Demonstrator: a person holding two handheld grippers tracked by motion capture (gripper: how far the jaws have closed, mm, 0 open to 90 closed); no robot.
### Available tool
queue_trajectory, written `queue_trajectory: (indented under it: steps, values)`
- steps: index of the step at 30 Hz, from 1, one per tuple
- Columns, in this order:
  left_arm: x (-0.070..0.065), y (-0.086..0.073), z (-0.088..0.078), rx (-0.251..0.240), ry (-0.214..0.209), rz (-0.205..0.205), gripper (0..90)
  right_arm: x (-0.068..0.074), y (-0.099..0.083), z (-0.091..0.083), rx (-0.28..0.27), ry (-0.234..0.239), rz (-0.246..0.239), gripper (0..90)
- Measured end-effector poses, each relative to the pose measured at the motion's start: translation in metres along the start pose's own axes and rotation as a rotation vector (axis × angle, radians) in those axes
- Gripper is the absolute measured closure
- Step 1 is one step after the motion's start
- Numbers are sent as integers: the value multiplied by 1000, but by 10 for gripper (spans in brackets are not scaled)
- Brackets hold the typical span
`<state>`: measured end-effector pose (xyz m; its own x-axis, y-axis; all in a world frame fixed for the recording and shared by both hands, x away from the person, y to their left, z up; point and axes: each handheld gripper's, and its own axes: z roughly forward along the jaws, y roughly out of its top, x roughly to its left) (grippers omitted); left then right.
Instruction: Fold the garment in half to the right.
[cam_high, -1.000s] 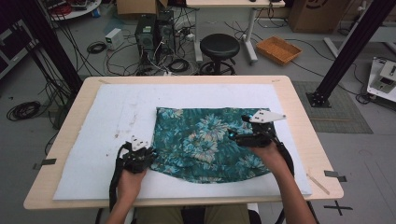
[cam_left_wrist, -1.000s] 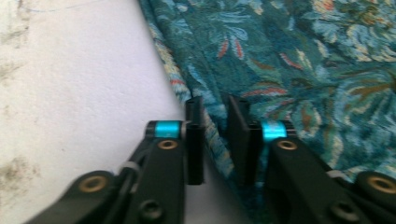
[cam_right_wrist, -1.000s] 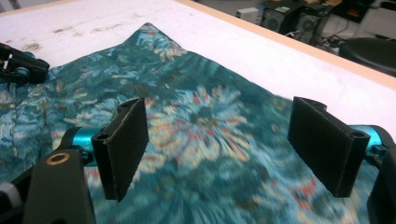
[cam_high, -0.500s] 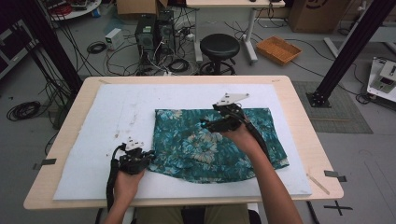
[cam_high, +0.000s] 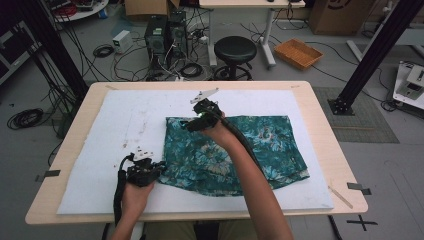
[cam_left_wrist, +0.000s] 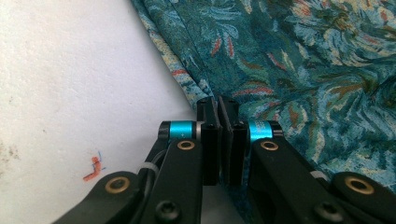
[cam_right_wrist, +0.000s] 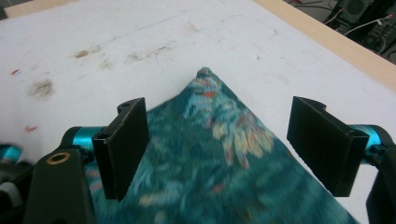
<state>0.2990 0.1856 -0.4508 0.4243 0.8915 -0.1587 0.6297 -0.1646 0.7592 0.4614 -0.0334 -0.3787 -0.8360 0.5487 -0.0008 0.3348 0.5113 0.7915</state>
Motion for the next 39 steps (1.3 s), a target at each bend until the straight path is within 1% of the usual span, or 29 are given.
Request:
queue_trajectory:
  steps: [3,5,6,8,9,10,11,13,14,16,18,19,21,23,26,27,28,29,30,31,35,38,39]
  values:
    - [1,0,0,5,-10,-6,876,1,7,20,20,-5,0,213]
    - [2,0,0,3,-14,-10,876,0,10,33,25,-7,-5,250]
    - [2,0,0,1,-17,-16,876,0,11,39,39,-12,-5,251]
    - [3,0,0,6,-21,-14,876,0,14,52,64,-19,-7,264]
    - [3,0,0,4,-20,-18,876,1,16,57,66,-17,-9,278]
    - [3,0,0,4,-20,-19,876,1,17,63,67,-23,-14,296]
    - [3,0,0,5,-21,-18,877,1,18,69,74,-30,-9,322]
    - [3,0,0,4,-22,-18,877,1,20,79,101,-45,-13,358]
    - [3,0,0,6,-22,-18,876,1,21,84,109,-49,-7,377]
    - [3,0,0,5,-23,-17,877,2,22,92,109,-50,-13,421]
    - [3,0,0,4,-25,-18,876,3,21,99,124,-58,-18,469]
    - [3,0,0,2,-26,-19,876,2,20,102,139,-56,-7,486]
    - [3,0,0,1,-26,-20,876,2,17,107,153,-51,0,540]
    - [3,0,0,2,-25,-18,876,1,15,110,164,-27,11,597]
    - [3,0,0,3,-26,-20,876,2,12,115,172,-10,-1,637]
    - [3,0,0,3,-26,-21,876,4,12,116,172,-11,-4,650]
    - [4,0,0,3,-27,-20,876,4,12,117,166,-9,-12,655]
    - [4,0,0,4,-27,-21,876,4,11,117,165,-6,-10,670]
    - [3,0,0,3,-26,-22,876,3,11,117,165,2,4,694]
    - [3,0,0,3,-26,-22,876,3,11,117,163,10,8,712]
    - [4,0,0,4,-27,-24,877,5,11,117,167,26,-8,829]
    - [4,0,0,4,-30,-28,879,5,11,117,167,27,-5,852]
    - [4,0,0,2,-32,-32,880,6,11,117,165,20,-14,870]
